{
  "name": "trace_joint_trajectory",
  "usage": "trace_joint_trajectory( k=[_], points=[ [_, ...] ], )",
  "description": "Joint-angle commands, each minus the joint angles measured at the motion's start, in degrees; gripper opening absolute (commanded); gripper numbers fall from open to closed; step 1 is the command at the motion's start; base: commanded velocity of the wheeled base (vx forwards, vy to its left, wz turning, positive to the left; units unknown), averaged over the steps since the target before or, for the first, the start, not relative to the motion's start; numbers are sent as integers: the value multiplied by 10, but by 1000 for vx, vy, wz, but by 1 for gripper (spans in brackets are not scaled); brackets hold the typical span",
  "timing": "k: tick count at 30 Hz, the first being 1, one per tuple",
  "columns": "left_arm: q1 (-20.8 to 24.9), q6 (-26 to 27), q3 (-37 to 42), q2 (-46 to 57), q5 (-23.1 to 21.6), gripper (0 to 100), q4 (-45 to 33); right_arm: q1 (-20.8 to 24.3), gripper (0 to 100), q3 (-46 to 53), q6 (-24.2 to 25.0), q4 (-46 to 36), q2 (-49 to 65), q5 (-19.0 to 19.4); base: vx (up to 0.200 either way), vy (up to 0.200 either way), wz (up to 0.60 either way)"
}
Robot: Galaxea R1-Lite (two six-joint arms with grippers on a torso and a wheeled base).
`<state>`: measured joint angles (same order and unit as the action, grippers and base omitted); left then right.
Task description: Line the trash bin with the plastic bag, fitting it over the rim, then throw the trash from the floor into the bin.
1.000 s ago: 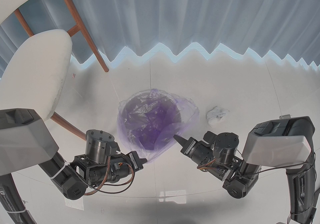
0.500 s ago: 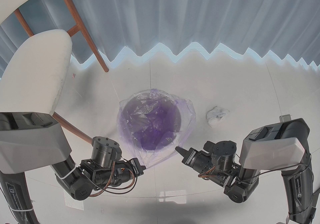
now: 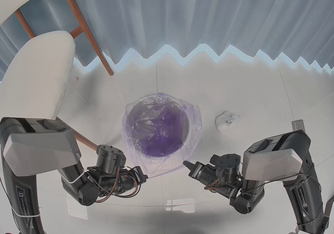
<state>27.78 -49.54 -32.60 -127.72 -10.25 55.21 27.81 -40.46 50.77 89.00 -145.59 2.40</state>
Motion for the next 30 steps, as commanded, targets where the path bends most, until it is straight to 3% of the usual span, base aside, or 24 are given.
trace_joint_trajectory(
  k=[1,14,19,25,26,30],
  points=[
    [-12,-2,-12,-23,1,0,0,-8,0,-12,0,9,-22,-1,0,0,0],
    [-48,-11,-44,-51,6,0,31,-25,0,-80,-1,10,-58,-4,0,0,0],
    [-55,-10,-45,-58,8,0,45,-24,0,-112,-29,10,-85,-32,0,0,0],
    [-49,-9,-39,-57,8,0,46,-22,0,-116,-32,10,-85,-35,0,0,0],
    [-48,-6,-36,-57,8,0,46,-22,100,-115,-31,10,-83,-37,0,0,0],
    [-47,-3,-26,-55,7,0,46,-18,100,-87,-29,10,-65,-48,0,0,0]
  ],
)
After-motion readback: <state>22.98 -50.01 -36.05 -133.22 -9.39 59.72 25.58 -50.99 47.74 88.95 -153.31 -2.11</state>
